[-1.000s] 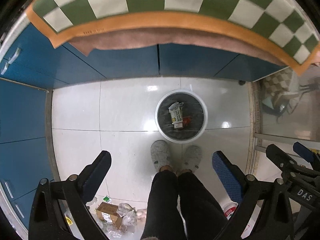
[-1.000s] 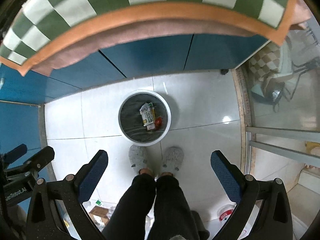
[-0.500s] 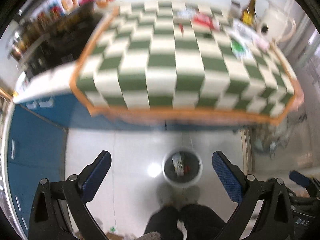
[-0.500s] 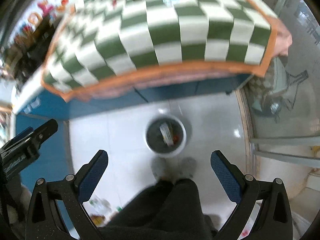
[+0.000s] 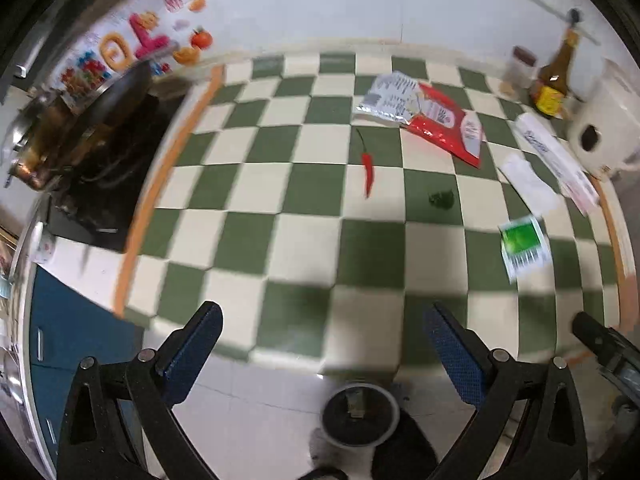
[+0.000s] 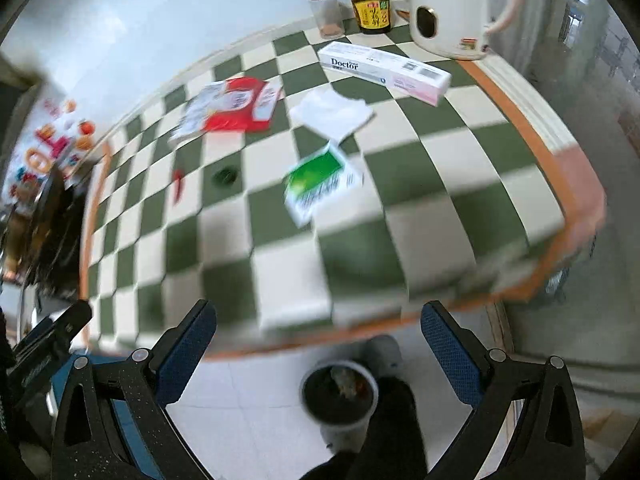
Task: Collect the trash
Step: 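Raise both tools back toward the counter, then grasp the small green piece with the left tool while the right tool grasps the green sachet, then carry both items down over the trash bin and open both tools, then raise both tools away from the trash bin, then grasp the red chili with the left tool while the right tool grasps the white tissue, then lower the chili and tissue into the trash bin and open both tools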
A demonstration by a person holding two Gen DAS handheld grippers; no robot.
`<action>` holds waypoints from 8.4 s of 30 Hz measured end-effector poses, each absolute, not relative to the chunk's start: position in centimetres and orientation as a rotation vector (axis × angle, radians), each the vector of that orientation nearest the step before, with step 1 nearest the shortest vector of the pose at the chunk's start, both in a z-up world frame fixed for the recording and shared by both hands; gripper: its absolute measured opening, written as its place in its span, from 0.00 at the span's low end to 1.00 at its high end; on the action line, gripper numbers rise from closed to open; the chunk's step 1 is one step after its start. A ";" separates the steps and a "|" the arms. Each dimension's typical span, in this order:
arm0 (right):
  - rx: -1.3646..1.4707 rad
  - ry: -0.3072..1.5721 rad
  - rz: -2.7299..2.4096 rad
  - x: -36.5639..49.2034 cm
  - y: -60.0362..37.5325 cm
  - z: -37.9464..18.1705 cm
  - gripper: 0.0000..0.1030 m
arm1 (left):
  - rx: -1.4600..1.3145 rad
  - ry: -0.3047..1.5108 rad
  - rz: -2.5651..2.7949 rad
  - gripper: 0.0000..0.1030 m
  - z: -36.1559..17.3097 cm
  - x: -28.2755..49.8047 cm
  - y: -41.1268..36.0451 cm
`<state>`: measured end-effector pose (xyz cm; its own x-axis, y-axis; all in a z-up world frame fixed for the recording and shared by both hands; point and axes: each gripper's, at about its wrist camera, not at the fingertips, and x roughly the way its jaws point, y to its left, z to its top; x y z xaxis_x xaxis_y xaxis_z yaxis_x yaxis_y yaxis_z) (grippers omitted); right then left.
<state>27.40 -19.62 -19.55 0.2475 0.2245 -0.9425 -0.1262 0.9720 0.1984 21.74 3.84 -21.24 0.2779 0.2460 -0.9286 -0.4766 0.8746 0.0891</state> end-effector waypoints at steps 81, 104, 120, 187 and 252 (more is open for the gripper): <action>-0.017 1.690 0.186 2.9 -25.2 -65.3 0.00 | -0.627 1.759 0.168 0.03 -70.7 2.4 -4.7; -0.254 1.736 0.238 0.4 -22.7 -74.1 1.00 | -0.353 1.691 0.409 0.98 -69.5 -2.4 -2.4; -0.259 1.592 0.272 0.0 -23.6 -53.9 1.00 | -0.325 1.571 0.382 0.98 -50.9 -4.7 -4.5; -0.039 1.267 0.254 51.6 -15.1 -31.1 0.04 | -0.410 1.316 0.599 0.07 -32.5 37.2 10.5; 0.022 1.680 0.156 1.9 -25.6 -66.4 0.02 | -0.580 1.782 0.225 0.07 -71.1 1.2 -5.5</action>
<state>1.93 -25.58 -66.45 -0.1159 0.1062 -0.9876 -0.0778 0.9902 0.1156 1.20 -5.53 -71.07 -0.1877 -0.2672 -0.9452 -0.4934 0.8577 -0.1445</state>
